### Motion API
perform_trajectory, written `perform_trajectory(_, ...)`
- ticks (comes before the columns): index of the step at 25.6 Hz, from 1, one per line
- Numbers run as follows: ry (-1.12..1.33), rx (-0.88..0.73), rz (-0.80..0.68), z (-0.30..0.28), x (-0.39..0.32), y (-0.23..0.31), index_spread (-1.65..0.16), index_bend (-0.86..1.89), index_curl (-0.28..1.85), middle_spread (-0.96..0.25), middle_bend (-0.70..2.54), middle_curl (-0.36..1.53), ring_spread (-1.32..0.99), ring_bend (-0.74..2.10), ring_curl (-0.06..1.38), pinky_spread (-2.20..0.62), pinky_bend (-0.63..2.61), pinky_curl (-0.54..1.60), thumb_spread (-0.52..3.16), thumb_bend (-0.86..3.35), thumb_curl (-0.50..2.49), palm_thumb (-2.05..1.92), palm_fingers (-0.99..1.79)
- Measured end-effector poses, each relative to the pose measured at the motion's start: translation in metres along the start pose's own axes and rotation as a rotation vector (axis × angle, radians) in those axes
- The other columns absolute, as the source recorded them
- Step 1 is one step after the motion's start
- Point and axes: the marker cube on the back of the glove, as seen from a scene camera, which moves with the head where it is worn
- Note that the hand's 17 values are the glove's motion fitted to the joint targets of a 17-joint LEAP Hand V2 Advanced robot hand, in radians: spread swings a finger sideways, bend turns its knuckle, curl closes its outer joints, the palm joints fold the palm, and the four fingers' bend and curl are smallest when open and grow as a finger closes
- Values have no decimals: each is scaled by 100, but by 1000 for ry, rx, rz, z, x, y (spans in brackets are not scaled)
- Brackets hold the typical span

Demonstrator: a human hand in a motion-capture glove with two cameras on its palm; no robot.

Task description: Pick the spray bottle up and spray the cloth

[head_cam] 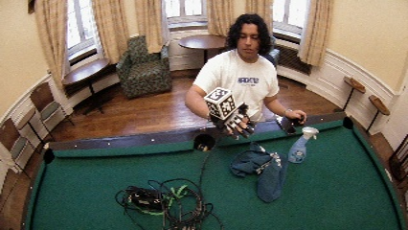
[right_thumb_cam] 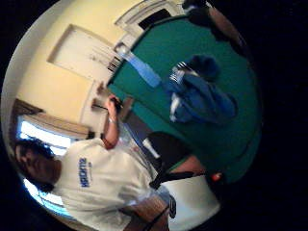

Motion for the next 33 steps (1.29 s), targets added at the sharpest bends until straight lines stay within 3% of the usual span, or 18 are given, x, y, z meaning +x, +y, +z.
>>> perform_trajectory(7, -166, -52, -90, 77, -52, -86, -30, 13, 13, -17, 41, 20, -16, 58, 23, 5, 27, 15, 67, 29, 16, 58, 95)
perform_trajectory(11, -317, -146, -82, 126, -86, -131, -36, 2, 12, -16, 28, 20, -17, 64, 30, 5, 37, 22, 77, 24, 18, 58, 77)
perform_trajectory(13, -359, -129, -72, 144, -98, -147, -40, -3, 11, -15, 25, 22, -17, 67, 32, 5, 43, 26, 79, 21, 18, 57, 65)
perform_trajectory(16, -367, -32, -47, 152, -108, -153, -43, -8, 5, -15, 37, 26, -18, 74, 34, 5, 42, 26, 82, 21, 20, 63, 72)
perform_trajectory(20, -296, 141, 13, 114, -91, -127, -41, 1, 4, -20, 49, 31, -20, 71, 31, -1, 50, 27, 86, 26, 24, 78, 101)
perform_trajectory(25, -243, 485, 206, 10, -36, -56, -37, 0, 4, -20, 47, 34, -21, 68, 34, -9, 62, 33, 90, 23, 25, 80, 105)
perform_trajectory(28, -82, 719, 201, -52, 13, -28, -36, 1, 5, -20, 47, 35, -20, 67, 35, -11, 64, 35, 94, 22, 26, 82, 105)
perform_trajectory(33, 205, 701, 408, -110, 84, 64, -35, 3, 5, -19, 46, 37, -20, 67, 36, -12, 62, 36, 97, 19, 27, 84, 107)
